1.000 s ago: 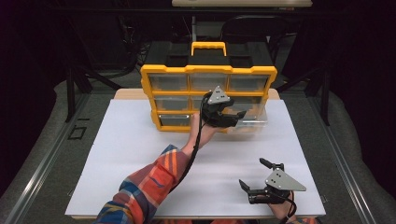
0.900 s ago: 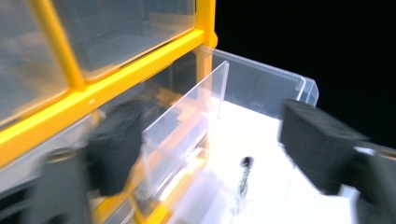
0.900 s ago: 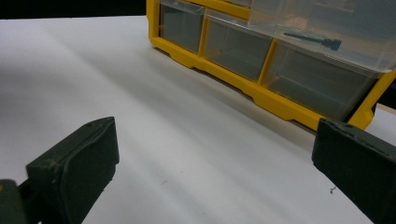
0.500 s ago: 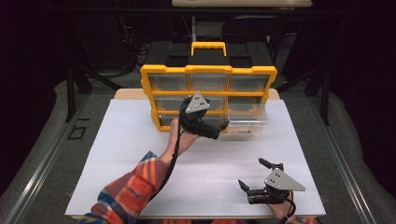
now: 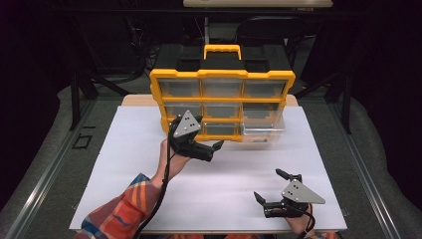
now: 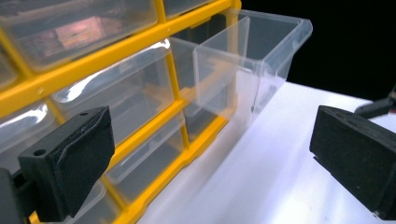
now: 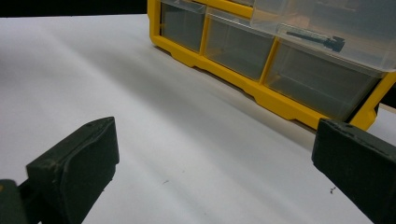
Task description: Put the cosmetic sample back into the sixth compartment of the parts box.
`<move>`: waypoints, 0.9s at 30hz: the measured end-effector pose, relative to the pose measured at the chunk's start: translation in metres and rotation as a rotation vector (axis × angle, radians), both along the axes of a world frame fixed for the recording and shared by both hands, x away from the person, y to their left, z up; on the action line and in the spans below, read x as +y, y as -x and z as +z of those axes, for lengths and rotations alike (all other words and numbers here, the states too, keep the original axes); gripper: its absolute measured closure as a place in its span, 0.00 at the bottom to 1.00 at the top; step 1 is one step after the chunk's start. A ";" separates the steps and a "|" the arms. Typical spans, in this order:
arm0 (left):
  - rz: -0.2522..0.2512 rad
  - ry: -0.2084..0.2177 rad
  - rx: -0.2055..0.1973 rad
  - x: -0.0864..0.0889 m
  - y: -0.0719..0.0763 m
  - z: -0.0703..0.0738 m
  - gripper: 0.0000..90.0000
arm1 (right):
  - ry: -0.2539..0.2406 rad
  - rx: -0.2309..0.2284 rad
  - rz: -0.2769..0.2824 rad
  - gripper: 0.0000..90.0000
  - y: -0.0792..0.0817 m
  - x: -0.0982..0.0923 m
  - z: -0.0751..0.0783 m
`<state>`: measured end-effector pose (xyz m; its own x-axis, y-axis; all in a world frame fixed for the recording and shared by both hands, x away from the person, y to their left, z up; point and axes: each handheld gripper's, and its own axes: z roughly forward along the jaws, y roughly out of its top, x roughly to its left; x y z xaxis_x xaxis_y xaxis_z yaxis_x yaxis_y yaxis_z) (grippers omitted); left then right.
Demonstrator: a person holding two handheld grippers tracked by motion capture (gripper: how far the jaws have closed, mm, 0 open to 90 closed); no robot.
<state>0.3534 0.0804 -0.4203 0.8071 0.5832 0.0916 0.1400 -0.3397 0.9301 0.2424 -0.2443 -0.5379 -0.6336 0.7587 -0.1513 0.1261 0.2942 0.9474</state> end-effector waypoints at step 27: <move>0.152 -0.006 0.048 0.086 0.041 -0.050 0.00 | 0.002 0.002 0.002 0.00 0.000 0.001 0.000</move>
<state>0.3119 0.1664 -0.4698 0.7128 0.6989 0.0586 0.2349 -0.3166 0.9190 0.2422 -0.2436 -0.5379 -0.6355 0.7571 -0.1515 0.1270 0.2960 0.9467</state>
